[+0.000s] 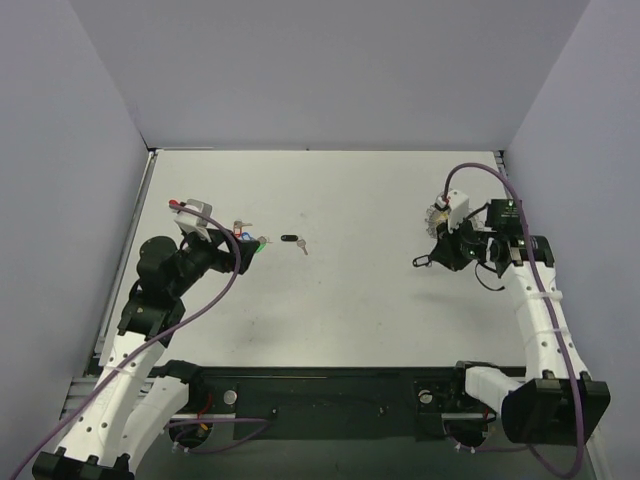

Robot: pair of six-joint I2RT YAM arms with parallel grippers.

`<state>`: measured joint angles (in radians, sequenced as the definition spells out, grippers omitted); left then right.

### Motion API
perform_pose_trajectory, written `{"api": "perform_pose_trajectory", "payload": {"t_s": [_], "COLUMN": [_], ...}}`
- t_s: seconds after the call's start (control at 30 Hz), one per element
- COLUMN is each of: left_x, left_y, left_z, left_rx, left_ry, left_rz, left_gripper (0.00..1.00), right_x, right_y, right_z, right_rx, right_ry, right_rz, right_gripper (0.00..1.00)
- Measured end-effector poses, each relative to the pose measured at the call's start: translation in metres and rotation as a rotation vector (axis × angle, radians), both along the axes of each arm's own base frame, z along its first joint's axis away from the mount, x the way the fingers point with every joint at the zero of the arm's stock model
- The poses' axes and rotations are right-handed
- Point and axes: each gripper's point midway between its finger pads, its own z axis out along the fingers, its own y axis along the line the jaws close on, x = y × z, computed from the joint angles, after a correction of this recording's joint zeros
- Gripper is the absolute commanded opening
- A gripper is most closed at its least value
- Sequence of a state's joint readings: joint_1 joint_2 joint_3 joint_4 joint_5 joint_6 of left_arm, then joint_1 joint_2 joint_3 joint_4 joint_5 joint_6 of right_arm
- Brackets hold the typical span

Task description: Put the keys on the keyring

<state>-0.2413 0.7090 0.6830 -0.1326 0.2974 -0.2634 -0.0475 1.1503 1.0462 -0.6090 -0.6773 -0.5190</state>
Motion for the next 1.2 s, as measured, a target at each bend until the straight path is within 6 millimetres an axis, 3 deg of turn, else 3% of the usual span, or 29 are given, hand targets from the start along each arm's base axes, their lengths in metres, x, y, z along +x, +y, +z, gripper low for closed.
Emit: {"api": "perform_pose_trajectory", "payload": {"t_s": [0.1,0.23,0.53,0.83,1.2], "left_x": [-0.002,-0.002,-0.004,-0.005,-0.008], "left_y": [-0.002,-0.003,-0.008,-0.011,-0.014], "left_z": [0.003,0.001,-0.003,-0.004,-0.002], "left_rx": [-0.012,-0.019,-0.024,-0.026,-0.028], "left_ry": [-0.013,-0.01,0.005,0.006,0.001], "left_rz": [-0.011,-0.017,-0.038,-0.051,-0.067], "left_gripper": [0.93,0.93,0.93,0.93,0.93], "right_x": [-0.014,-0.025,-0.019,-0.01,-0.059], "right_y": [0.003,0.007,-0.004,-0.024,-0.056], "right_z": [0.0,-0.015,-0.07,-0.072,-0.103], "right_rx": [0.002,0.011,-0.019,-0.146,-0.331], "right_ry": [-0.07,-0.105,-0.139,-0.194,-0.017], "right_rz": [0.048,0.086,-0.002,-0.035,0.045], "right_gripper": [0.0,0.0,0.0,0.0,0.0]}}
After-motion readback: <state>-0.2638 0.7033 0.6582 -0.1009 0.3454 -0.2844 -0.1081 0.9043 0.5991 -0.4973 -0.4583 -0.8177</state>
